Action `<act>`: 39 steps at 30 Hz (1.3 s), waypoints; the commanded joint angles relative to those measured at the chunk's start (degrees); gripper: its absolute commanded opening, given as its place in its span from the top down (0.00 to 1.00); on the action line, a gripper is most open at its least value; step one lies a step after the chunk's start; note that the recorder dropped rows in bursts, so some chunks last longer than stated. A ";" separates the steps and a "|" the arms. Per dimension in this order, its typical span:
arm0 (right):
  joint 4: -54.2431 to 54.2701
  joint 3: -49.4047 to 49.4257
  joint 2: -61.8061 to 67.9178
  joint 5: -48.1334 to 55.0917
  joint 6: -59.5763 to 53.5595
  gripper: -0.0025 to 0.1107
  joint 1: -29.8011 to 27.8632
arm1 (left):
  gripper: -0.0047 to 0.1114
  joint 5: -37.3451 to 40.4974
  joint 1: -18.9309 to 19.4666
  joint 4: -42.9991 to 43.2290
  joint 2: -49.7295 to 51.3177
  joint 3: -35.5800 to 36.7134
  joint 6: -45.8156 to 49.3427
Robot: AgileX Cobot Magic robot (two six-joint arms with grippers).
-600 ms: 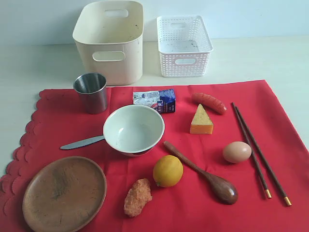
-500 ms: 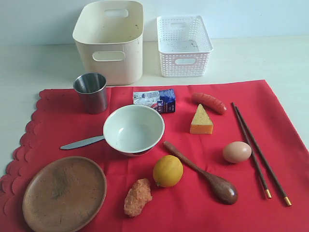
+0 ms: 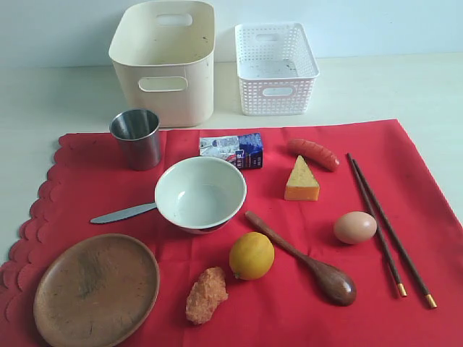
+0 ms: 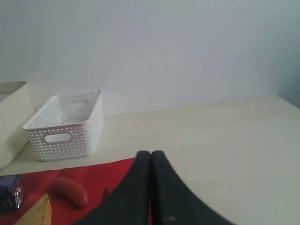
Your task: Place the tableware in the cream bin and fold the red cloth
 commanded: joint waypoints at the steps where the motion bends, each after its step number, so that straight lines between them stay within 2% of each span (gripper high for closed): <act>1: 3.46 0.15 -0.39 -2.90 -0.24 0.98 -0.29 | 0.94 -0.34 -0.28 0.05 -0.36 -0.15 -0.11; 12: 7.20 0.15 -0.39 -11.29 -0.24 0.98 -0.29 | 0.94 -0.34 -0.28 0.05 -0.36 -0.15 -0.11; 19: 7.20 0.01 -0.39 -22.40 2.69 0.98 -0.29 | 0.94 -0.34 -0.28 0.05 -0.36 -0.15 -0.11; 24: 7.20 -3.07 -0.39 -22.24 2.80 0.98 -0.29 | 0.94 -0.34 -0.28 0.05 -0.36 -0.15 -0.11; 30: 7.20 -6.90 7.57 -21.55 2.80 0.98 -0.29 | 0.94 -0.34 -0.28 0.05 -0.36 -0.15 -0.11; 39: 6.88 -15.13 31.28 -13.88 2.61 0.98 -0.29 | 0.94 -0.34 -0.28 0.05 -0.36 -0.15 -0.11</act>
